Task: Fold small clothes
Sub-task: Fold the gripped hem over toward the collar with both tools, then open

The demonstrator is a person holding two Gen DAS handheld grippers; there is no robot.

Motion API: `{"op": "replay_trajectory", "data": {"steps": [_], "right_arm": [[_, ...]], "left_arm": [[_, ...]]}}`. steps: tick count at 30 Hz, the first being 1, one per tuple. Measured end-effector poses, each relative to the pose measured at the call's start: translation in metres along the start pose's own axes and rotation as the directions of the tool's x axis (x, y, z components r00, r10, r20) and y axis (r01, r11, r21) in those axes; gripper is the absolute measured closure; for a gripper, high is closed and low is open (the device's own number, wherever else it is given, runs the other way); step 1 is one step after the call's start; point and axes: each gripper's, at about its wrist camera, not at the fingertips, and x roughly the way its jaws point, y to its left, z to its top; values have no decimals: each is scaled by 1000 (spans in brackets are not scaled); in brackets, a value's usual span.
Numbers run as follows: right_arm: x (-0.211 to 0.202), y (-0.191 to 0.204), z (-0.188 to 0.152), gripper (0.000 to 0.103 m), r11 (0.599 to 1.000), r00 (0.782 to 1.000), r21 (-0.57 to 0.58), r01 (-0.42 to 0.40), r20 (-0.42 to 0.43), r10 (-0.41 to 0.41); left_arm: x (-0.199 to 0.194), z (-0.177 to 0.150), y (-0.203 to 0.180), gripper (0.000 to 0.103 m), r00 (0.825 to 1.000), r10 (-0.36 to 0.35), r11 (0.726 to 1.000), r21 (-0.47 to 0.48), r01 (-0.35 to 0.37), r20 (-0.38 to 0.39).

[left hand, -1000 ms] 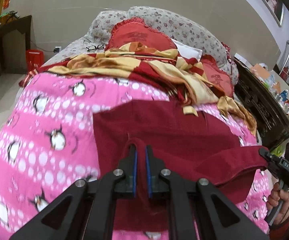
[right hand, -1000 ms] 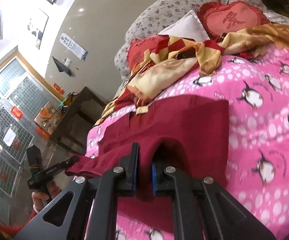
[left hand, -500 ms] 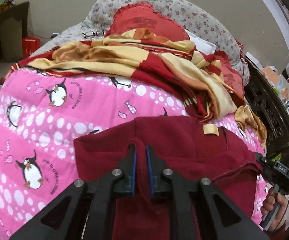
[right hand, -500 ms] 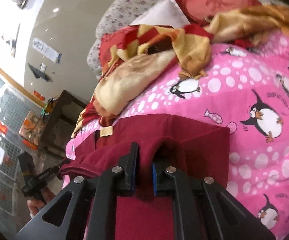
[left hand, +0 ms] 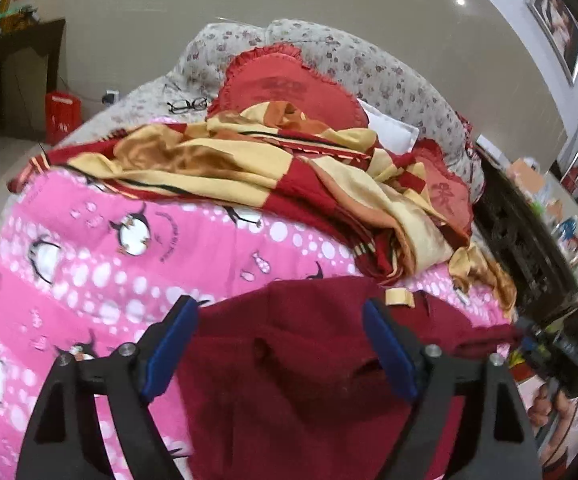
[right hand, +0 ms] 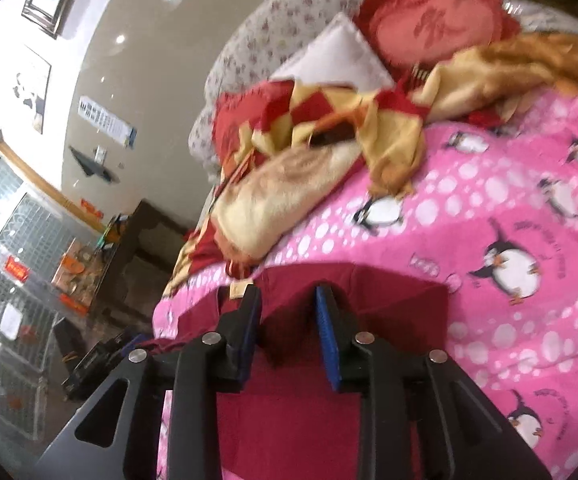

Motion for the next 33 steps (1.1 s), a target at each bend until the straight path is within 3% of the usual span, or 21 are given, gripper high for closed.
{"op": "replay_trajectory", "data": {"steps": [3,6,10,12,16,18,20,23,26,30,33], "right_arm": [[-18,15,-11,49,996,998,-88,-28,50,32],[-17,31,-29,50,975,1000,-221,-22,12,25],[21,41,-35,50,934,991,-342,108,-40,-129],[40,41,-27,50,939,990,-327,111,-46,-133],[75,29,-5,50,948,978,-256,191,-29,-205],[93,15,1,50,943,961,-212,254,-56,-272],[107,3,4,51,948,957,-184,261,-80,-280],[113,-3,2,53,943,957,-198,267,-60,-283],[105,-1,0,53,943,960,-211,256,-61,-274],[63,11,-7,53,954,971,-200,224,-39,-236],[34,21,-27,53,939,969,-263,222,-50,-243]], "left_arm": [[-16,-11,-2,16,1000,-12,999,30,11,26],[-25,-27,-8,15,999,-9,996,88,5,47],[-2,-34,-22,15,997,70,981,181,-72,16],[20,-32,-26,15,995,96,978,187,-91,-19],[58,-20,-14,16,990,132,988,93,-127,-47],[76,-14,-3,16,985,155,988,39,-153,-75],[94,-12,8,16,978,176,984,1,-177,-110],[100,-13,11,12,976,193,981,7,-193,-98],[100,-14,7,11,973,213,977,41,-210,-85],[87,-15,6,11,974,214,976,43,-211,-74],[74,-14,0,11,976,214,975,66,-212,-28]]}}
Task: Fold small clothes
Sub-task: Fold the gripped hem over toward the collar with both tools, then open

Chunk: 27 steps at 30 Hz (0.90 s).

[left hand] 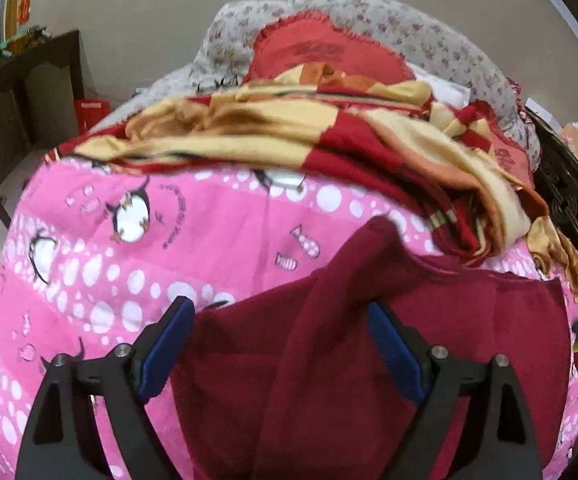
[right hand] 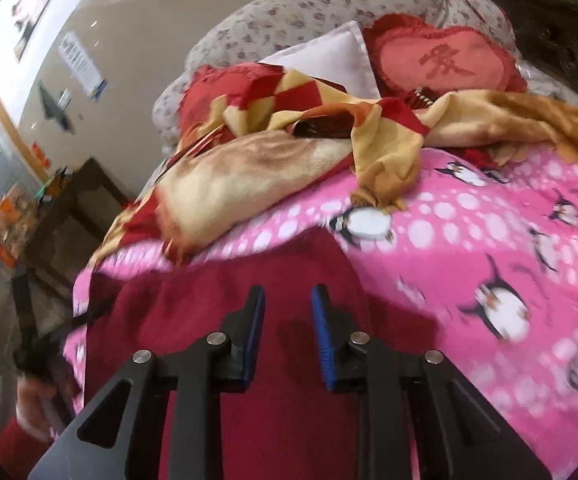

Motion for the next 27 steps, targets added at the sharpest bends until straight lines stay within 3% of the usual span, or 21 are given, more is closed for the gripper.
{"op": "replay_trajectory", "data": {"steps": [5,8,11,16,20,21,27], "right_arm": [[3,-7,-33,53,997,995,-44,63,-73,-67],[6,-13,-31,53,999,994,3,48,-97,-47],[-11,1,-26,53,997,995,-39,61,-76,-63],[-40,19,-51,53,994,999,-109,8,-53,-14],[-14,7,-84,54,985,979,-147,95,-166,-119],[-10,3,-88,58,986,978,-143,90,-173,-115],[-43,13,-83,55,994,994,-100,35,-103,-46]], "left_arm": [[10,14,-7,11,998,63,998,-5,-63,11],[32,21,-6,11,990,126,992,-20,-127,-59],[31,23,-7,11,989,137,990,-19,-138,-49],[18,20,2,11,992,122,992,-22,-123,-37],[2,13,12,11,994,99,994,-47,-101,-37],[-6,10,14,11,996,88,995,-45,-89,-29],[-60,-22,30,11,1000,27,1000,-15,-27,10]]}}
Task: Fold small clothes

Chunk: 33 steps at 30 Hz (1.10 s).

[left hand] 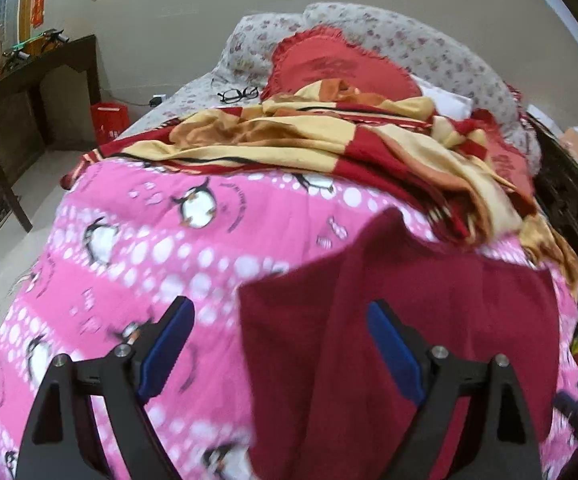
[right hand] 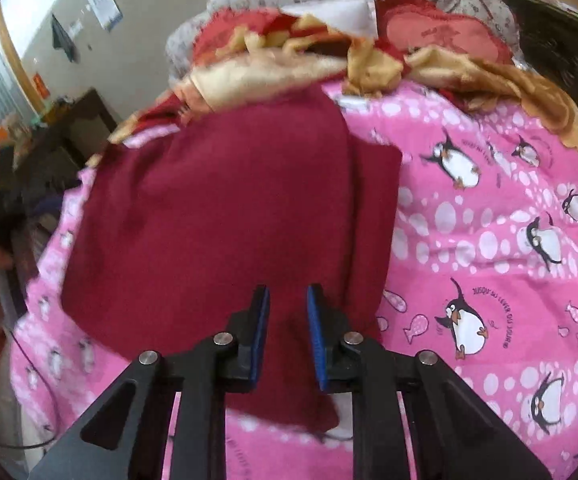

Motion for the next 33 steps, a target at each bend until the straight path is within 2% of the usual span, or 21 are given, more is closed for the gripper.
{"op": "replay_trajectory", "data": {"steps": [2,4,7,11,18,25,30,33], "right_arm": [[5,6,-9,49,999,1000,-38,9,-24,-10],[26,6,-19,49,995,991,-75,62,-112,-70],[21,16,-16,48,993,991,-88,78,-102,-87],[11,42,4,45,995,999,-104,8,-51,-13],[50,101,37,45,987,992,-112,-114,-59,108],[85,154,58,45,975,981,-128,-181,-93,170],[100,187,77,45,962,972,-148,-228,-88,216],[111,203,90,45,958,973,-170,-229,-75,219]], "left_arm": [[-14,-15,6,11,1000,-5,1000,5,5,1],[-22,-29,9,11,1000,-10,1000,20,10,-6],[-31,-52,9,11,1000,0,998,62,1,-27],[-32,-73,8,11,998,22,995,93,-18,-51],[-26,-92,11,11,995,40,997,73,-34,-87],[-23,-97,17,11,995,34,998,49,-29,-97],[-20,-100,23,11,994,19,1000,24,-16,-109],[-16,-104,26,11,993,9,1000,14,-8,-118]]}}
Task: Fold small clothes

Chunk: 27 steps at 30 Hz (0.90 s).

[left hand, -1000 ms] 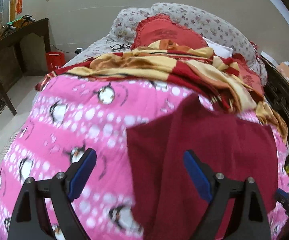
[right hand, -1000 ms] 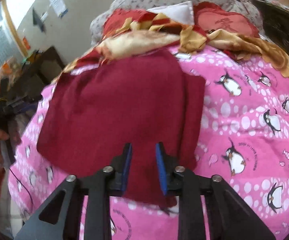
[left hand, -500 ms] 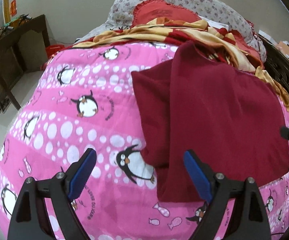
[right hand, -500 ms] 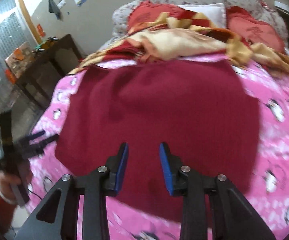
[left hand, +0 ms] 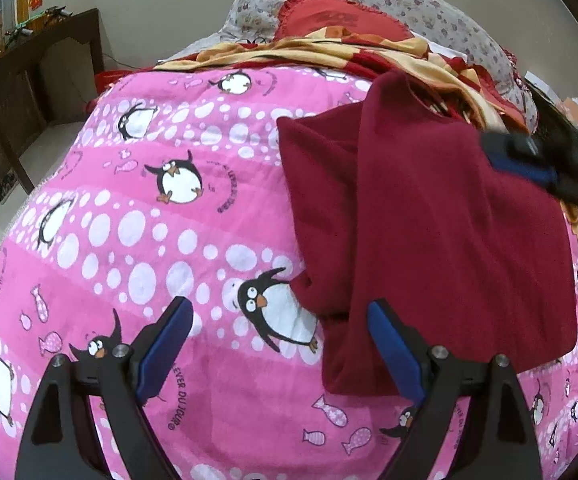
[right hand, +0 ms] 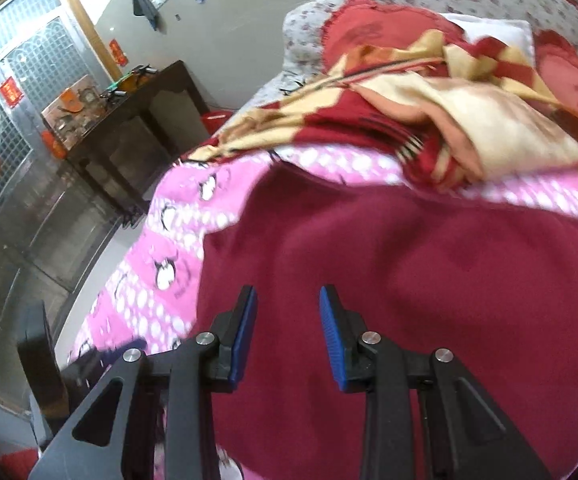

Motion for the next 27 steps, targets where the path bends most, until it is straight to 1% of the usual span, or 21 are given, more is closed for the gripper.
{"op": "replay_trajectory", "data": {"steps": [2,3,7,11,14,15,16,19,23,25,26,27], "right_arm": [[9,5,12,46,1000,1000,-10,20,22,-19],[16,7,19,49,1000,999,-11,21,30,-21],[40,10,39,50,999,999,-14,37,28,-37],[70,15,52,54,997,998,-33,66,4,-66],[96,15,56,54,992,992,-47,117,-43,-119],[106,13,56,54,991,990,-38,125,-66,-128],[108,12,56,54,992,990,-31,124,-66,-125],[107,10,58,54,994,992,-12,112,-65,-112],[86,15,55,54,996,993,-9,91,-69,-92],[73,24,50,49,1000,998,-13,27,-57,-27],[69,31,47,44,999,998,-36,3,-58,-5],[68,42,45,43,996,997,-87,-17,-75,11]], "left_arm": [[3,-2,1,11,1000,-9,1000,-6,9,-6],[3,-3,1,11,1000,-14,1000,-9,14,-8],[9,-6,4,11,999,-38,999,-31,37,-12],[13,-9,7,11,999,-51,998,-47,50,-13],[14,-9,7,10,999,-52,998,-42,51,-7],[14,-9,7,10,999,-53,998,-45,53,-5],[15,-10,8,10,998,-56,997,-51,56,-3],[16,-8,10,9,998,-68,995,-69,67,-5],[16,-9,8,9,998,-58,997,-49,58,2],[16,-9,8,9,998,-57,997,-50,57,6],[16,-9,9,9,998,-59,997,-55,59,7],[16,-9,8,9,998,-60,997,-57,60,7]]}}
